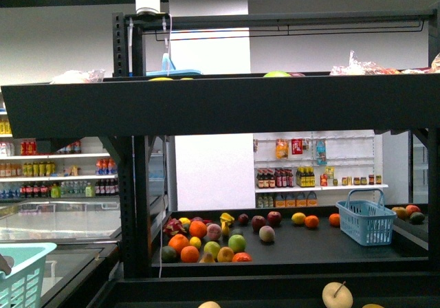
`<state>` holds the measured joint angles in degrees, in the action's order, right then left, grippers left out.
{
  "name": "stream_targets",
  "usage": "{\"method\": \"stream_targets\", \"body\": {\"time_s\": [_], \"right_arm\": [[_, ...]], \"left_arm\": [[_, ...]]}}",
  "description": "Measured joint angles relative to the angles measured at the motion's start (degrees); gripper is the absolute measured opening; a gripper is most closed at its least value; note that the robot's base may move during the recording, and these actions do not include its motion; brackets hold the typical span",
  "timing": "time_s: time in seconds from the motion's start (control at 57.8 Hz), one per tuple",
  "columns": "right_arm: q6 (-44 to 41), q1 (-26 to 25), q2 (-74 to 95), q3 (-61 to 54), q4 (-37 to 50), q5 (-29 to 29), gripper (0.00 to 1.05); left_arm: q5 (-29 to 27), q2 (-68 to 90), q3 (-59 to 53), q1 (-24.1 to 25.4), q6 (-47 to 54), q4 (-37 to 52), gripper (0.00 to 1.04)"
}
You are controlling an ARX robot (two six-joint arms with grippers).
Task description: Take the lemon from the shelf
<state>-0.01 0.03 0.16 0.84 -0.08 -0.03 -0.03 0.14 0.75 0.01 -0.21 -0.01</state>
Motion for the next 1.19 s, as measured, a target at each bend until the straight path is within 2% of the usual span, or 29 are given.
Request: {"method": "stream_targets", "body": {"time_s": [0.104, 0.259, 0.346, 0.45, 0.536, 0.64, 0.882, 1.037, 1.193], "right_arm": [[0.0, 0.0, 0.0, 0.0, 0.0, 0.04, 1.02], [0.0, 0.0, 0.0, 0.0, 0.0, -0.02, 1.02], [0.0, 0.0, 0.0, 0.0, 0.0, 0.0, 1.02], [0.0, 0.0, 0.0, 0.0, 0.0, 0.0, 1.02], [0.0, 0.0, 0.0, 0.0, 0.0, 0.0, 1.02], [0.0, 0.0, 0.0, 0.0, 0.0, 0.0, 1.02], [0.0, 0.0, 0.0, 0.0, 0.0, 0.0, 1.02], [0.0, 0.0, 0.0, 0.0, 0.0, 0.0, 1.02], [0.0, 0.0, 0.0, 0.0, 0.0, 0.0, 1.02]], "left_arm": [[-2.05, 5.29, 1.31, 0.2, -8.66, -1.57, 0.97], [3.61, 20.9, 8.72, 5.97, -24.09, 1.7, 0.97], [8.55, 29.22, 15.76, 10.43, -32.26, 2.08, 0.97], [17.07, 39.95, 26.45, 19.15, -42.25, 2.27, 0.97], [22.03, 48.37, 33.4, 25.22, -48.0, 3.5, 0.97], [25.92, 59.23, 40.11, 29.59, -52.78, 4.04, 0.97], [30.03, 77.92, 51.45, 30.51, -60.65, 9.2, 0.97], [30.47, 85.35, 57.9, 29.53, -64.85, 13.79, 0.97], [29.53, 92.48, 63.45, 27.43, -67.23, 13.84, 0.97]]}}
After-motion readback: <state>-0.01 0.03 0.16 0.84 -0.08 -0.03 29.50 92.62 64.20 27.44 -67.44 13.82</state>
